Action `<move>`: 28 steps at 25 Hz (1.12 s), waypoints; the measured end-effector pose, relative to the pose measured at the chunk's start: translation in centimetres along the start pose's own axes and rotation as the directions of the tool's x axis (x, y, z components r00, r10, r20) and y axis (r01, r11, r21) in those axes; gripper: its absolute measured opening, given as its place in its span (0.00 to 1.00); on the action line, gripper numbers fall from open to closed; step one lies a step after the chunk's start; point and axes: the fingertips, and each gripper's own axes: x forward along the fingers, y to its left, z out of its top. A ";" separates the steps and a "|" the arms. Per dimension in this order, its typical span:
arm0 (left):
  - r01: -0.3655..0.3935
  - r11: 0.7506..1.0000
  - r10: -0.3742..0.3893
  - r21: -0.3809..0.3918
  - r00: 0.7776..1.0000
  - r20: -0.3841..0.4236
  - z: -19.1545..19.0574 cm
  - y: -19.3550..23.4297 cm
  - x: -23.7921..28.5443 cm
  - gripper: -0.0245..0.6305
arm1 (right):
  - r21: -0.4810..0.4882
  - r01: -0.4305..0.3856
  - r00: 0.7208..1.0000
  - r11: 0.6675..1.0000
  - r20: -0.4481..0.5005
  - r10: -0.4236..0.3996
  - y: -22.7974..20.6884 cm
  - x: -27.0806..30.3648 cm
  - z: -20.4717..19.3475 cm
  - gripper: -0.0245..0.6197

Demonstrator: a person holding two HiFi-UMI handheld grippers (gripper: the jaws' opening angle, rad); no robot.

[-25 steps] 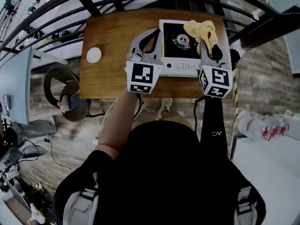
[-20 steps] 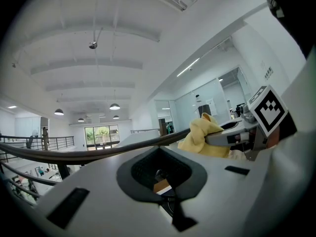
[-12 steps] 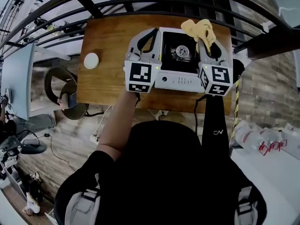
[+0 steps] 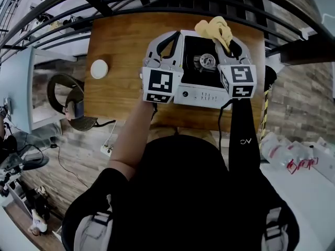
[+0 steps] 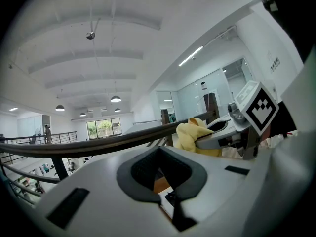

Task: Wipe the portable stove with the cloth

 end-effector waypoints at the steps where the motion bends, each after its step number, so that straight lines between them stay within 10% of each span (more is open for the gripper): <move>1: 0.001 1.000 -0.001 -0.003 1.000 -0.005 -0.3 0.1 0.3 0.05 | -0.007 -0.018 1.000 1.000 -0.017 0.018 0.1 1.2 -0.4 0.16; 14: -0.011 1.000 0.010 -0.008 0.994 -0.110 -4.0 3.1 1.7 0.05 | -0.022 -0.189 0.915 0.982 -0.367 0.167 5.2 12.9 -9.7 0.16; 28: 0.075 0.997 -0.078 -0.030 0.991 -0.112 -4.4 -0.4 4.8 0.05 | -0.106 0.203 0.839 0.973 -0.494 -0.229 -10.9 4.6 -15.6 0.16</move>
